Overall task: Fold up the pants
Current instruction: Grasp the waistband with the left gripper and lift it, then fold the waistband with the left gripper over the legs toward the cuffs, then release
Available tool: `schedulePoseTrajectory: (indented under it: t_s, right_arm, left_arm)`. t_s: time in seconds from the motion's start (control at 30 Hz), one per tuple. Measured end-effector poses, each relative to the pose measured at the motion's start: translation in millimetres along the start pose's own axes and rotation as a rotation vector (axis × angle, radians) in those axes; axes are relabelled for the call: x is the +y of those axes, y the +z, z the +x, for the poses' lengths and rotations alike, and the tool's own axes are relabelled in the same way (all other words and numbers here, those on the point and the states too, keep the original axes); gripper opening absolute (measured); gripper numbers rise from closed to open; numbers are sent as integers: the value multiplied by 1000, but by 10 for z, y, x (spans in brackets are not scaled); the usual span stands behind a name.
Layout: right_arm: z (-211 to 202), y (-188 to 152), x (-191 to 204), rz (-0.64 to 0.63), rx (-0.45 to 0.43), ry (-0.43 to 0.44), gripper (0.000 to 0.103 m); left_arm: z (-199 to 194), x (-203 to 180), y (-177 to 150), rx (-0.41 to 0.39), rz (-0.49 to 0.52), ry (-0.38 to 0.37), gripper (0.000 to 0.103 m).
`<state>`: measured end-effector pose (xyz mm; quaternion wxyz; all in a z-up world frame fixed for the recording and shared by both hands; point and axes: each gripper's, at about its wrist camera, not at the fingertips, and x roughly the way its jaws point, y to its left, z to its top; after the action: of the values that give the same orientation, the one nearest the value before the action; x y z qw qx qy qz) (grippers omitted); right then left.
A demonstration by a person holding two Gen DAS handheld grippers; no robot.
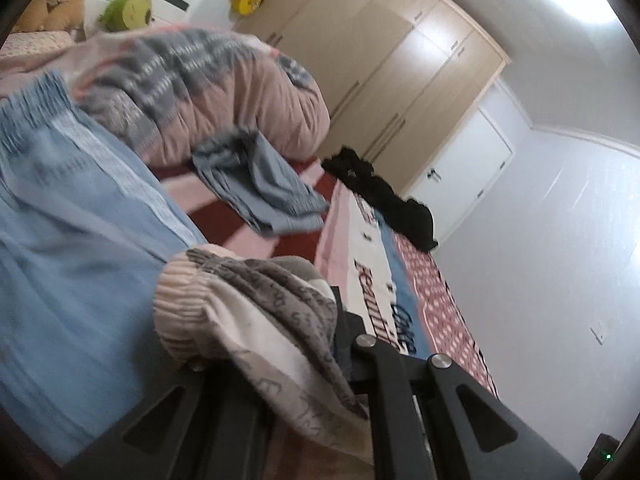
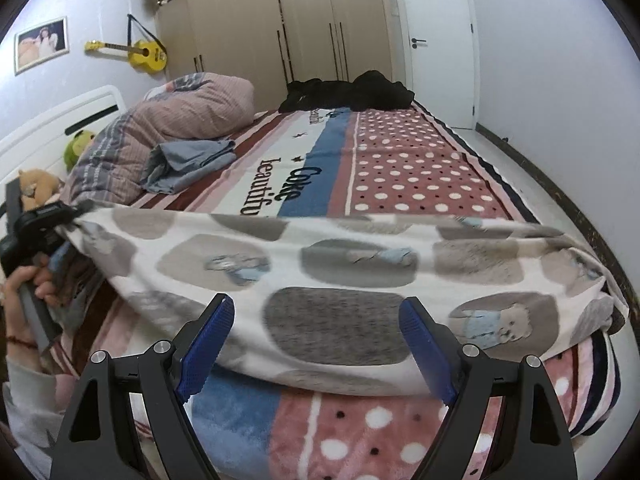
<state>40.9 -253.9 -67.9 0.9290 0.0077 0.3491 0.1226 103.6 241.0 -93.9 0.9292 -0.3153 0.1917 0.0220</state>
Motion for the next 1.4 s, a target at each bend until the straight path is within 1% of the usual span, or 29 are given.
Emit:
schedulePoseTrajectory:
  t_s: [0.1,0.17,0.23,0.3,0.4,0.53,0.73,0.9,0.97,1.07,1.1,1.17,1.2,1.27,1.4]
  right_arm:
    - [34,10,59,-2,6,18,82]
    - [55,12,102,-9,10,29,82]
    - [62,12,133,-20,10,35,82]
    - [59,9,146,-26,6,41,82]
    - [60,10,119,-21,2,47,82]
    - [63,-28,-14,5,-4,39,82]
    - [18,-175,-300,61,-33,61,82]
    - [-89,-357,-639,118,-58,84,82]
    - [-143,-416,-790,142,-69,92,82]
    - [-229,-500,-1007,169,-84,94,82]
    - [-254,-523,-1064,176,-87,94,82]
    - [-302,-566,-1186,195,-98,99,82]
    - [-325,-593,-1260,210,-104,104,82]
    - [-352,-626,-1340,232,-109,108,82]
    - [-393,-683,-1460,263,-115,114,82]
  left_arm:
    - [-161,100,133,-57,-8,39,4]
    - [-227,150,216,-74,-8,52,4]
    - [-261,156,241,-78,4,50,4]
    - [-270,67,231,-74,36,30,4]
    - [-288,-165,183,-64,116,-5,4]
    - [-287,-510,107,-40,186,-54,4]
    - [-291,-1183,-124,-4,316,-123,4]
    - [-111,-1826,-491,78,412,-188,4]
    - [33,-2100,-739,140,443,-228,4]
    - [187,-2394,-1091,219,486,-273,4]
    - [254,-2522,-1266,257,509,-293,4]
    - [346,-2692,-1518,311,538,-325,4]
    - [419,-2786,-1680,358,546,-351,4]
    - [526,-2896,-1927,430,545,-374,4]
    - [683,-2949,-2247,531,574,-356,5]
